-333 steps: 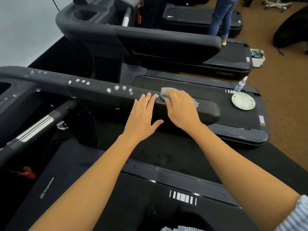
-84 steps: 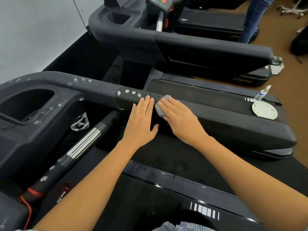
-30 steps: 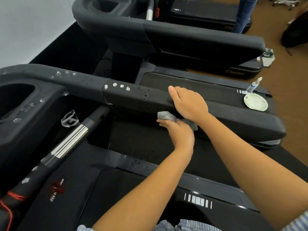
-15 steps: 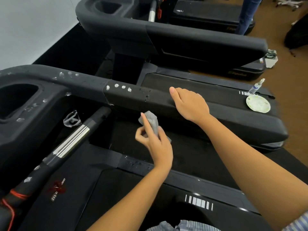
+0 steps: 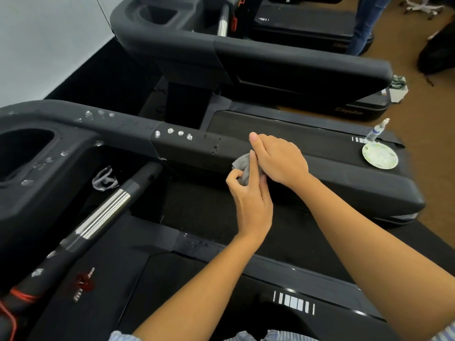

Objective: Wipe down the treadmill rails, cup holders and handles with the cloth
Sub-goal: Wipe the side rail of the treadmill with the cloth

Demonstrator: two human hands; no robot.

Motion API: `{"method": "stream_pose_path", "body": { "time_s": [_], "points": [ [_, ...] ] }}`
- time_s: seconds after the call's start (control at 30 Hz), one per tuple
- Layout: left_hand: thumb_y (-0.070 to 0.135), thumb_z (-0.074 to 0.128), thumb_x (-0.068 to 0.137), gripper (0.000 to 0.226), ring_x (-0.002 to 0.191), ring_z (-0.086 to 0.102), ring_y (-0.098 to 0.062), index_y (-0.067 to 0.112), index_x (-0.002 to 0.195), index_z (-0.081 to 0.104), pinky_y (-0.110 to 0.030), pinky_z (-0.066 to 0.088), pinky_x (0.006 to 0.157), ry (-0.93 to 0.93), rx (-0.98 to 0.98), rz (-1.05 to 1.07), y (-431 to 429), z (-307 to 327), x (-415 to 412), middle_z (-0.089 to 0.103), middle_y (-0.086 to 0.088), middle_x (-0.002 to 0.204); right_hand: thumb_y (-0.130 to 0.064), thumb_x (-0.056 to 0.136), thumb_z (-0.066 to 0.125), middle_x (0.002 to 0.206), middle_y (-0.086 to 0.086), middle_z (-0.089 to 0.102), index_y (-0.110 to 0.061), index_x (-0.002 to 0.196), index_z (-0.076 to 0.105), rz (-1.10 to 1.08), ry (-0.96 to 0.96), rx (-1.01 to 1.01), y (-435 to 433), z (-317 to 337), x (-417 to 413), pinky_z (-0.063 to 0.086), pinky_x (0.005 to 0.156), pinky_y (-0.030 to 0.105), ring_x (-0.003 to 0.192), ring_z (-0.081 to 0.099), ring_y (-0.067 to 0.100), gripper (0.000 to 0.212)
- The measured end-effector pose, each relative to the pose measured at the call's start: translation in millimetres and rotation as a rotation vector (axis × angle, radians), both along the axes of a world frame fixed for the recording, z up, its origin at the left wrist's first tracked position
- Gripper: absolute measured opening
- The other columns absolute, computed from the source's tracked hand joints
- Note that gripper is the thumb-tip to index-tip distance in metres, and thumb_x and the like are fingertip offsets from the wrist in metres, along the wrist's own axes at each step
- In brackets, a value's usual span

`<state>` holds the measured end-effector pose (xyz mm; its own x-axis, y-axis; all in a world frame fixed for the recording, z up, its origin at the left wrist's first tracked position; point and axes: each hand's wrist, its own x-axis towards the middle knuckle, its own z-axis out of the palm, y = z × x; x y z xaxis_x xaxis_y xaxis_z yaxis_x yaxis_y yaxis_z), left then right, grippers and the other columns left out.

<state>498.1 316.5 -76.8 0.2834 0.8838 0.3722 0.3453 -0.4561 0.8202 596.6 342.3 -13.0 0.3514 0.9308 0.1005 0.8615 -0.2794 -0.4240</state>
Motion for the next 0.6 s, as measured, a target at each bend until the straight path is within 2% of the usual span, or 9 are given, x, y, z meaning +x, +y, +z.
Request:
{"method": "stream_pose_path", "body": {
  "time_s": [0.13,0.27,0.37,0.5,0.6],
  "points": [
    [0.031,0.038,0.093,0.053,0.092,0.044,-0.014,0.027,0.144,0.024,-0.029,0.046,0.088,0.075,0.088,0.052,27,-4,-25,0.030,-0.004,0.112,-0.042,0.101,0.019,0.073,-0.009,0.048,-0.024,0.082,0.043,0.011,0.000,0.019,-1,-1,1,0.032,0.069,0.030,0.070,0.047,0.014,0.035],
    [0.018,0.047,0.094,0.051,0.095,0.044,-0.015,0.024,0.143,0.031,-0.028,0.045,0.089,0.054,0.063,0.125,34,-2,-29,0.025,0.002,0.112,-0.043,0.101,0.020,0.076,-0.011,0.047,-0.019,0.092,0.055,0.013,-0.005,0.026,-1,-3,-1,0.033,0.071,0.029,0.071,0.046,0.012,0.043],
    [0.022,0.043,0.094,0.050,0.092,0.047,-0.016,0.023,0.143,0.030,-0.029,0.050,0.083,0.076,0.069,0.060,22,-1,-24,0.032,0.002,0.109,-0.043,0.101,0.021,0.082,-0.009,0.050,-0.016,0.102,0.059,0.018,-0.014,0.035,-1,-4,-1,0.033,0.071,0.030,0.074,0.048,0.012,0.047],
    [0.029,0.041,0.093,0.046,0.083,0.048,-0.013,0.019,0.138,0.038,-0.032,0.053,0.068,0.264,0.271,-0.097,22,-8,-47,0.039,-0.001,0.104,-0.043,0.100,0.020,0.085,-0.008,0.051,-0.016,0.107,0.058,0.014,-0.036,0.038,-2,-4,-1,0.033,0.071,0.030,0.076,0.048,0.012,0.047],
    [0.024,0.047,0.093,0.046,0.084,0.047,-0.014,0.021,0.138,0.039,-0.030,0.052,0.069,0.216,0.262,0.011,45,6,-61,0.041,-0.006,0.105,-0.044,0.100,0.018,0.089,-0.003,0.058,-0.016,0.111,0.058,0.000,-0.047,0.023,-1,-2,-3,0.034,0.073,0.030,0.078,0.051,0.015,0.049]
  ]
}}
